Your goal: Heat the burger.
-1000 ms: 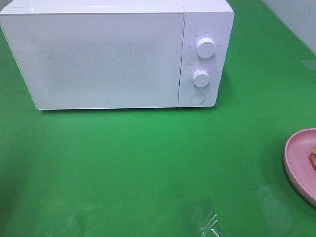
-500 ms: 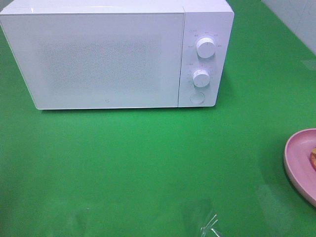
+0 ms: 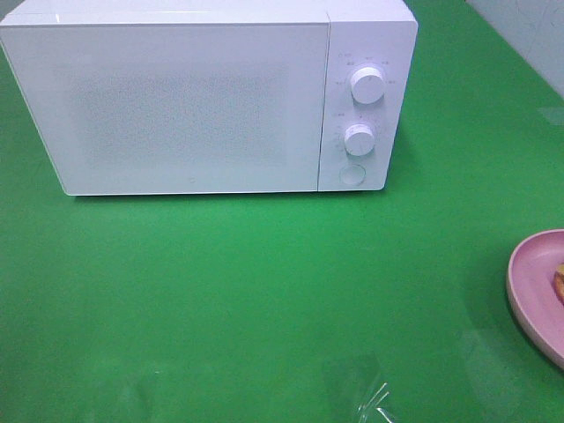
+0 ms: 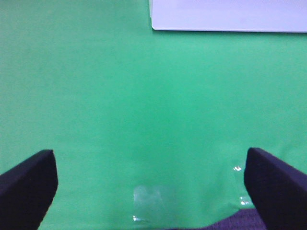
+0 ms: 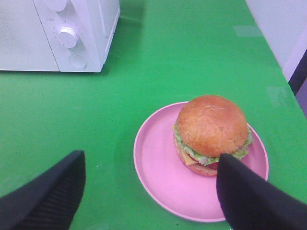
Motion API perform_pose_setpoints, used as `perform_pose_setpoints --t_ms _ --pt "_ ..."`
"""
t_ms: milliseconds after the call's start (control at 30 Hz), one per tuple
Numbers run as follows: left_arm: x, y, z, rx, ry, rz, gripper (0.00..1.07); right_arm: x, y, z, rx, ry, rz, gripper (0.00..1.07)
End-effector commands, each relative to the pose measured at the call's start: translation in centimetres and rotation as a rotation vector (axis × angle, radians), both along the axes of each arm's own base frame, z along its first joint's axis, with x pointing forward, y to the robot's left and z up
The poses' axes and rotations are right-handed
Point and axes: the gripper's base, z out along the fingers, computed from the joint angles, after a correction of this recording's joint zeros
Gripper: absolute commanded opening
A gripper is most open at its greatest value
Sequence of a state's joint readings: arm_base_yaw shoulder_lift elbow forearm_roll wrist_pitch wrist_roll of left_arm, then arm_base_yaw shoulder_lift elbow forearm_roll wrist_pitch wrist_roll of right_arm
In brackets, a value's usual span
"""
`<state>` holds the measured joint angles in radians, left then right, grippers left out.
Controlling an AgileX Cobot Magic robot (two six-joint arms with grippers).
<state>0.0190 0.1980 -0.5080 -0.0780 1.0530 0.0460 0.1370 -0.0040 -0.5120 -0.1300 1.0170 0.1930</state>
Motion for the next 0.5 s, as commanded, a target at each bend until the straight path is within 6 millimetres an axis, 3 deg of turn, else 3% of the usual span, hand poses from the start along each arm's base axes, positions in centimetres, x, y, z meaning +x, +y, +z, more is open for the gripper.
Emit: perform_pose_setpoints --t_ms 33,233,500 --pt "-0.9 0.0 0.0 -0.007 -0.069 0.038 0.99 -0.3 0.0 0.0 0.000 -0.032 -0.001 0.73" --pt "-3.5 -0.2 0.1 0.003 -0.237 0.068 0.99 -0.3 0.0 0.0 0.000 -0.032 -0.001 0.73" --pt "-3.3 -0.2 0.1 -0.001 -0.230 0.066 0.99 -0.3 0.0 0.0 0.001 -0.031 0.000 0.73"
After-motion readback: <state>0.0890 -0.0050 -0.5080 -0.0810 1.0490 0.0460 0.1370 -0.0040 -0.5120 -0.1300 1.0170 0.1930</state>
